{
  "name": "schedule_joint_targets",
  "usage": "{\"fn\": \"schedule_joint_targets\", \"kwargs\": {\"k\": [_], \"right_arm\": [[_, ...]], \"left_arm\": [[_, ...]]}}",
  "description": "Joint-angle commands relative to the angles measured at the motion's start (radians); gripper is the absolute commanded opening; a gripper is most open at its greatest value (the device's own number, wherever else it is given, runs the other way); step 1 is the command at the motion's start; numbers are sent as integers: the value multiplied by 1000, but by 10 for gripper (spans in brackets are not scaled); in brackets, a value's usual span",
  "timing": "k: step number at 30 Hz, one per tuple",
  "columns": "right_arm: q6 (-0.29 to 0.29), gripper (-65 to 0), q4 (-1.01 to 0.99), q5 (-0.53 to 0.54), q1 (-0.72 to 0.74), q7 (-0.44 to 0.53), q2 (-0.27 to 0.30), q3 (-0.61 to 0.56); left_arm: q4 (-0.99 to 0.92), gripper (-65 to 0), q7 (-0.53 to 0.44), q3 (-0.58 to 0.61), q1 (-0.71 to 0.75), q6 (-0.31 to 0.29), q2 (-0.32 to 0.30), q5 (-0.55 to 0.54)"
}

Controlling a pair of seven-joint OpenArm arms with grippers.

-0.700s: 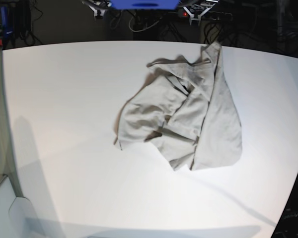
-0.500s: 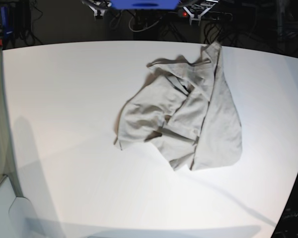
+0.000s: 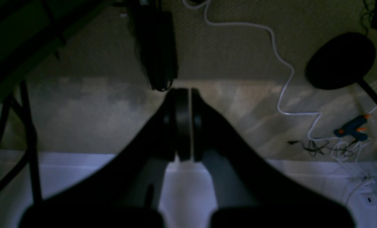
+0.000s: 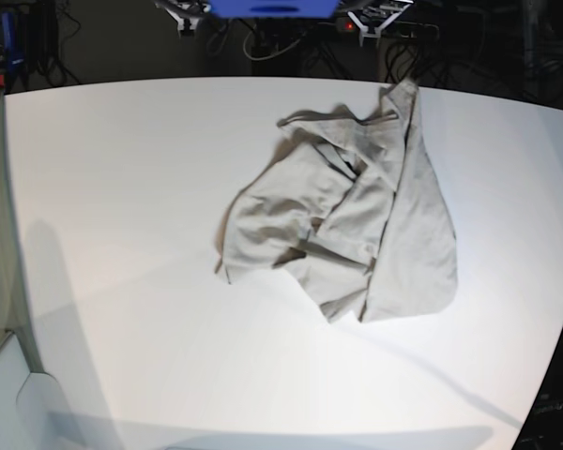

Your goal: Layout the t-shirt on the table in an organized manner, then fold the t-shirt properly

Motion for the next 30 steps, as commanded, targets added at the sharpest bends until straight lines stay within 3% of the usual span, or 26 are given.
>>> {"fn": "schedule_joint_targets", "kwargs": {"k": [1,11,19,24,30], "right_arm": [[-23,-650,19,0,-27,-5,-4,-1],[-22,-650,512,-2,-346,-6,53,-2],[-22,-650,897,-2,-578,-6,75,-2],[-22,-650,1132,-2,-699,-6,81,-2],[-22,-650,1439,-2,-840,-8,95,-1]], "left_arm": [[4,-647,2,-1,21,13,-4,3],[304,-647,-13,-3,226,13,-80,1],[684,-647,-8,-4,455,16,-120,-3],[945,-647,-7,-70,616,10,-149,-85],[1214,-647,-7,-85,763,10,-195,-105]]}}
